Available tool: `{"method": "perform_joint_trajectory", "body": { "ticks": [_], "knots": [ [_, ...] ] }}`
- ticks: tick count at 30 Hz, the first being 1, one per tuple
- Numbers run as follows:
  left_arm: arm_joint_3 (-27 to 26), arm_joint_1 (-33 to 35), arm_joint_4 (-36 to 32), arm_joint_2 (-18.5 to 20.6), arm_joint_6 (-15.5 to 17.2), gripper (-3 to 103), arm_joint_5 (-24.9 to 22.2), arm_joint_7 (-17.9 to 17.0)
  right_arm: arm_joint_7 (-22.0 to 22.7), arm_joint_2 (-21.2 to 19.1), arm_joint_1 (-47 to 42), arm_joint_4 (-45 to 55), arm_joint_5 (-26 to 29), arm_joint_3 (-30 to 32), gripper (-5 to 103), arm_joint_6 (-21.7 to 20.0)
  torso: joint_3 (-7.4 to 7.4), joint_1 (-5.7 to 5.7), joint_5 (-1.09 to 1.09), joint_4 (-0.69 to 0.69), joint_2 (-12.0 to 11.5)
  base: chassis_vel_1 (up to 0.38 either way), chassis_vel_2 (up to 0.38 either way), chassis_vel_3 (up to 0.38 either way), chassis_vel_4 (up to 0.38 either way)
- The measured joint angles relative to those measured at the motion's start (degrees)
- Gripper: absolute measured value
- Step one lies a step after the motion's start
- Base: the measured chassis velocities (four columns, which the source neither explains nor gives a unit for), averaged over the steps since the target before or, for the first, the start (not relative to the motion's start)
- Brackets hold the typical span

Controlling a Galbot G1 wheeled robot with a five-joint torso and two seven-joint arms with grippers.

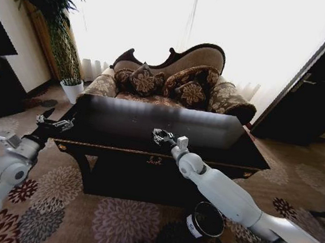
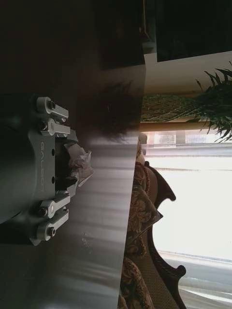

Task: Move to the front of the table and place the trash on the table into the trash bin.

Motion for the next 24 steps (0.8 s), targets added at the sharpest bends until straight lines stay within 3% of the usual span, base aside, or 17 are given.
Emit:
{"method": "perform_joint_trajectory", "body": {
  "ticks": [2, 4, 8, 13, 24],
  "knots": [
    [0.00, 0.00, 0.00, 0.00, 0.00, 100, 0.00, 0.00, 0.01, -0.09, -0.13, 0.11, -0.02, 0.01, 35, 0.03, 0.00, 0.00, 0.00, 0.00, 0.00, 0.000, 0.000, 0.000, 0.000],
    [0.00, 0.00, 0.00, 0.00, 0.00, 100, 0.00, 0.00, 0.02, -0.15, -0.19, 0.17, -0.03, 0.04, 35, 0.05, 0.00, 0.00, 0.00, 0.00, 0.00, 0.000, 0.000, 0.000, 0.000],
    [0.00, 0.00, 0.00, 0.00, 0.00, 100, 0.00, 0.00, 0.05, -0.34, -0.23, 0.43, -0.04, 0.19, 14, 0.08, 0.00, 0.00, 0.00, 0.00, 0.00, 0.000, 0.000, 0.000, 0.000],
    [0.00, 0.00, 0.00, 0.00, 0.00, 100, 0.00, 0.00, 0.08, -0.42, -0.43, 0.52, -0.04, 0.41, 1, 0.12, 0.00, 0.00, 0.00, 0.00, 0.00, 0.000, 0.000, 0.000, 0.000],
    [0.00, 0.00, 0.00, 0.00, 0.00, 100, 0.00, 0.00, 0.09, -0.92, -1.13, 1.23, -0.14, 0.96, 0, 0.42, 0.00, 0.00, 0.00, 0.00, 0.00, 0.000, 0.000, 0.000, 0.000]
  ]
}}
